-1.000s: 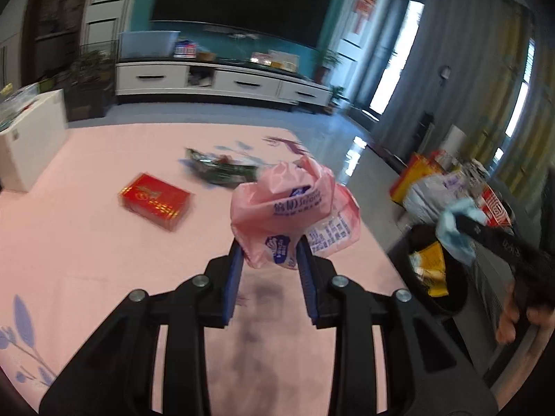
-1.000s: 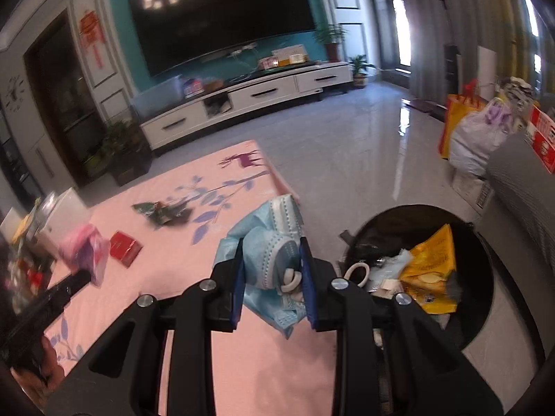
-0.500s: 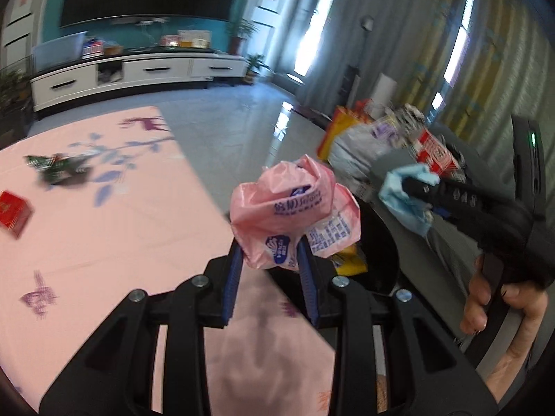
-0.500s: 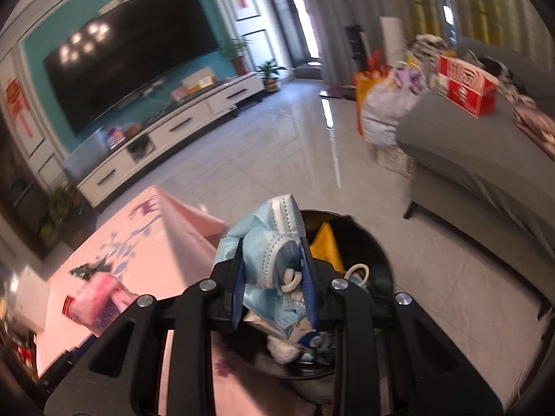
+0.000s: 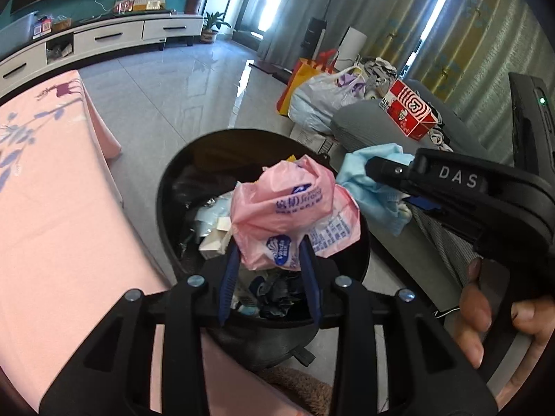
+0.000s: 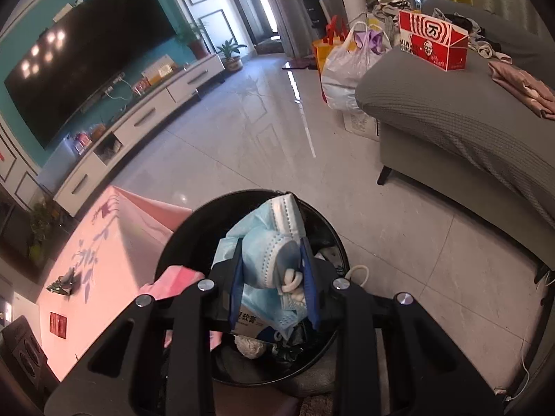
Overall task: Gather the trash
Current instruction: 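Open the left tool over the bin while the right tool releases the mask, then move both open tools back to the pink table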
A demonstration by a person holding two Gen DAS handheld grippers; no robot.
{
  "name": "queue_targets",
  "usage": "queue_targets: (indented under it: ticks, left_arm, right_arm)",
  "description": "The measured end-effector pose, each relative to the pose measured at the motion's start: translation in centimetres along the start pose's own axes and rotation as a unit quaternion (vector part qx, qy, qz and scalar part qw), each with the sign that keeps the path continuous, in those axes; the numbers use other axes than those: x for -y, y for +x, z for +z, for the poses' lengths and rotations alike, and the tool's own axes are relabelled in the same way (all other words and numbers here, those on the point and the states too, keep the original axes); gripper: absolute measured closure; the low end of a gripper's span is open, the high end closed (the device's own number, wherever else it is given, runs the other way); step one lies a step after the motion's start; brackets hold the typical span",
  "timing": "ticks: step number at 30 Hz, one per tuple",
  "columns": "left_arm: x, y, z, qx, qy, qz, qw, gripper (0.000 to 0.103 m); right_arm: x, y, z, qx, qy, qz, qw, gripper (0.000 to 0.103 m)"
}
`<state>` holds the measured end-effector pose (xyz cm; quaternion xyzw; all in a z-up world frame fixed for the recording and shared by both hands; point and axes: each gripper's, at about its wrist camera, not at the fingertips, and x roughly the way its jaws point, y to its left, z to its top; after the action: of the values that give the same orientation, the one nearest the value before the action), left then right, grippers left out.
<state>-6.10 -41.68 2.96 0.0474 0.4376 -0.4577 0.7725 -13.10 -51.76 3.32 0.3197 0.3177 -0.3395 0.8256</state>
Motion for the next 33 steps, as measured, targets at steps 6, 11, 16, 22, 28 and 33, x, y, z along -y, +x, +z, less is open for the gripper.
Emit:
queue_targets:
  ticks: [6,11,16,22,28,33]
  left_arm:
    - [-0.1,1.0,-0.1,-0.009,-0.006,-0.008,0.9999,0.051]
    - [-0.4,-0.2,0.0,0.011,0.002,-0.002,0.9999,0.01]
    - [-2.5,-3.5,0.9,0.046,-0.02,0.035,0.9981,0.003]
    - [-11.1,-7.0,2.2,0.052,-0.16,0.149,0.9744,0.003]
    - [-22.0,-12.7,1.9,0.113,-0.297,0.316,0.8942,0.003]
    - [-29.5,-14.9,1.7,0.11,-0.367,0.351,0.8547,0.003]
  right_arm:
    - [0.2,0.5,-0.1,-0.005,0.007,-0.013,1.0,0.058]
    - [-0.2,0.5,-0.1,-0.007,0.005,-0.017,1.0,0.025]
    - [-1.0,-0.1,-0.1,0.006,-0.008,-0.007,1.0,0.011]
    - [-1.7,-1.2,-0.1,0.029,-0.011,-0.02,0.999,0.004]
    - [-2.3,-1.7,-0.1,0.034,-0.024,-0.023,0.999,0.003]
    - [-2.9,-2.0,-0.2,0.039,-0.036,-0.019,0.998,0.003]
